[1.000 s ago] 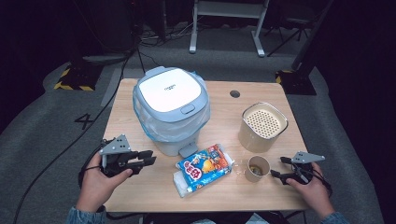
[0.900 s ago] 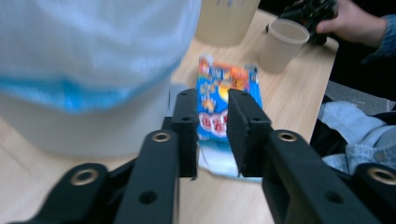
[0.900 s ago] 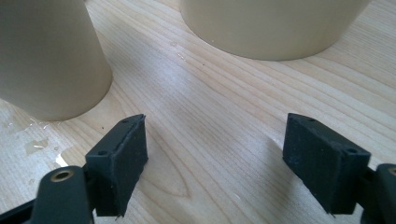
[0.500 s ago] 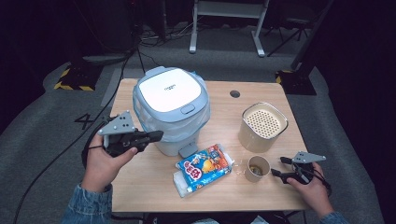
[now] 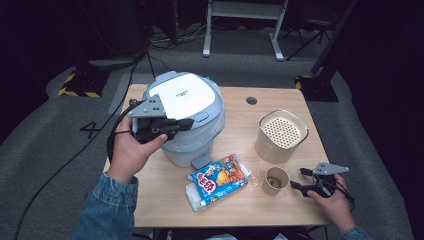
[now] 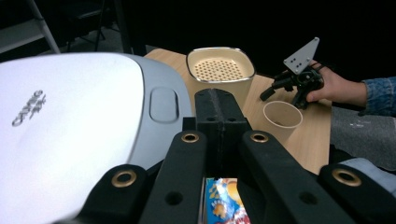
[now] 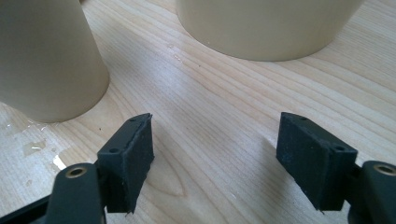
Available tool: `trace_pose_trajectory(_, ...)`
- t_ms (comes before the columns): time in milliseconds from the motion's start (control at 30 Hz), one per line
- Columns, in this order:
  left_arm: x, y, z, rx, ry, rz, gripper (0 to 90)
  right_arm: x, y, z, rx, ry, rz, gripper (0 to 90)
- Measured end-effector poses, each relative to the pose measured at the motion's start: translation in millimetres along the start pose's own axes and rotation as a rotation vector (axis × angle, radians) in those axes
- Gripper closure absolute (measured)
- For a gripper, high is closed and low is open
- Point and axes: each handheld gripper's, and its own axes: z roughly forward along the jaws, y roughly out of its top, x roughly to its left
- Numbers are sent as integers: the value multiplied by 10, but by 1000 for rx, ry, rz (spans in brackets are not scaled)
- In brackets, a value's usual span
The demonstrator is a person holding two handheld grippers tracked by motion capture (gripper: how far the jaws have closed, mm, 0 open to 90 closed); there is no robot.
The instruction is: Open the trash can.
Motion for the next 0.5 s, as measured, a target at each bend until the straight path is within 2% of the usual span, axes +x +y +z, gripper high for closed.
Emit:
trace_pose_trajectory(100,70,64,101,4,24,-17,899,1,0,-1,0,0,2,274)
trace_pose_trajectory(300,108,63,240,17,58,-60,899,1,0,-1,0,0,2,274)
trace_pose_trajectory(500,105,43,323,65,104,-56,899,1,0,-1,0,0,2,274)
